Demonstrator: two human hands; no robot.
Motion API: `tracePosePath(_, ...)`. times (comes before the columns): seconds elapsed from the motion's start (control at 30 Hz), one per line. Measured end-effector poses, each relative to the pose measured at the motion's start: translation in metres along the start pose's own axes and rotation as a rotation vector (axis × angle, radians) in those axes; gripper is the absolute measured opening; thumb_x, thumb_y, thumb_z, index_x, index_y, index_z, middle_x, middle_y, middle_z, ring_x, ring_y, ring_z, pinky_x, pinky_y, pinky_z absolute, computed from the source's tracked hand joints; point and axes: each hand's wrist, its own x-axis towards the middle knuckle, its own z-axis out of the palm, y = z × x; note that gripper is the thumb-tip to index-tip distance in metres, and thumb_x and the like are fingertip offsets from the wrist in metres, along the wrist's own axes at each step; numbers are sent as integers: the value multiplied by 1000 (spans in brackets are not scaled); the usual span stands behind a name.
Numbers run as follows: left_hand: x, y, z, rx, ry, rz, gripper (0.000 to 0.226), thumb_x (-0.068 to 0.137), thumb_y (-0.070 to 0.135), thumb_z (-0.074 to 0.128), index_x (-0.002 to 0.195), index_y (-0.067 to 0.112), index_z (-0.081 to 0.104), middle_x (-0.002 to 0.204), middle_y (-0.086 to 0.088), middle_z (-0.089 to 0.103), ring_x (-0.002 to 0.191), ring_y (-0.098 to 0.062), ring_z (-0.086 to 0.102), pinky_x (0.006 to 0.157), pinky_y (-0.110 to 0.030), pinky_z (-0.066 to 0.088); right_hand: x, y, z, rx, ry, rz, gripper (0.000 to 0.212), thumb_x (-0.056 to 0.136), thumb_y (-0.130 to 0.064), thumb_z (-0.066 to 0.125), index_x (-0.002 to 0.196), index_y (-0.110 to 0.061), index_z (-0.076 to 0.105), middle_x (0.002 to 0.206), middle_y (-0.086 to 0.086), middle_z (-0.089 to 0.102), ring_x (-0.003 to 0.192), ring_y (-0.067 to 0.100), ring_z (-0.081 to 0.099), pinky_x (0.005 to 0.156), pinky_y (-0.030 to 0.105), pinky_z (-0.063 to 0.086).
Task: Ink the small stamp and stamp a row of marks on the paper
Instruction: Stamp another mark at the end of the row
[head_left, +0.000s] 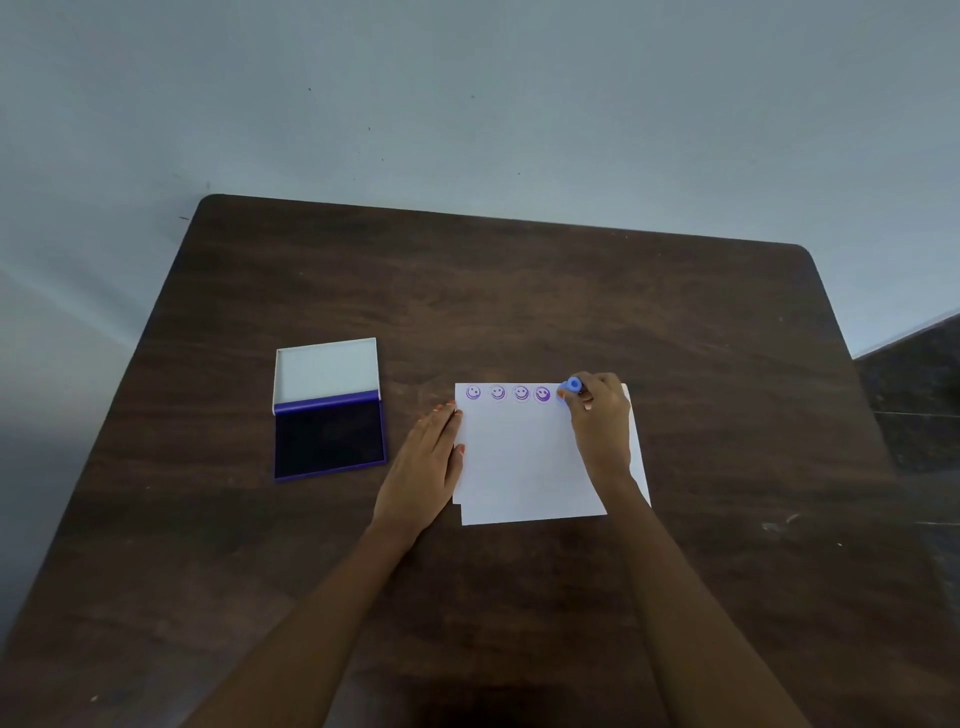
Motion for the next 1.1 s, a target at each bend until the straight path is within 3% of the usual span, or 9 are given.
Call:
tracePosePath(0.23,1,0,0,15,2,10,46,94,18,43,137,7,32,146,-11,35,135,-24,32,109,-28,13,1,-2,-3,-36,-41,-14,25,83,-14,61,104,1,61,111,20,61,94,27,59,79,22,41)
tracePosePath(0.4,0,1,-1,10,6,7,46,94,19,42,137,7,31,147,-11,34,136,-23,31,110,-28,12,9,-4,-10,-88,-140,11,28,85,-23,59,103,-1,62,111,18,60,82,15,49,75,21,39)
tracePosePath(0.57,1,1,-1,2,4,4,47,95,19,41,139,8,29,148,-10,32,137,-22,29,110,-26,11,9,-7,-13,-39,-141,33,40,89,-34,49,92,2,65,104,20,60,80,14,48,73,26,37)
tracePosePath(0.77,1,1,-1,2,6,5,46,95,19,41,138,8,29,148,-10,31,137,-22,29,110,-27,12,9,-10,-16,27,-86,55,25,88,-20,55,95,2,64,101,20,64,80,15,50,73,26,39)
tracePosePath(0.97,0,0,0,1,3,0,47,95,20,40,139,9,28,149,-9,31,137,-21,28,110,-26,12,17,-13,-19,151,-158,193,26,84,-21,61,86,5,65,92,22,68,76,21,55,70,28,39)
tracePosePath(1.1,0,0,1,3,10,2,46,95,19,42,138,8,30,148,-10,33,136,-22,30,110,-27,14,22,-12,-23,275,-235,321,26,82,-22,63,85,4,65,90,20,67,77,23,57,77,39,49)
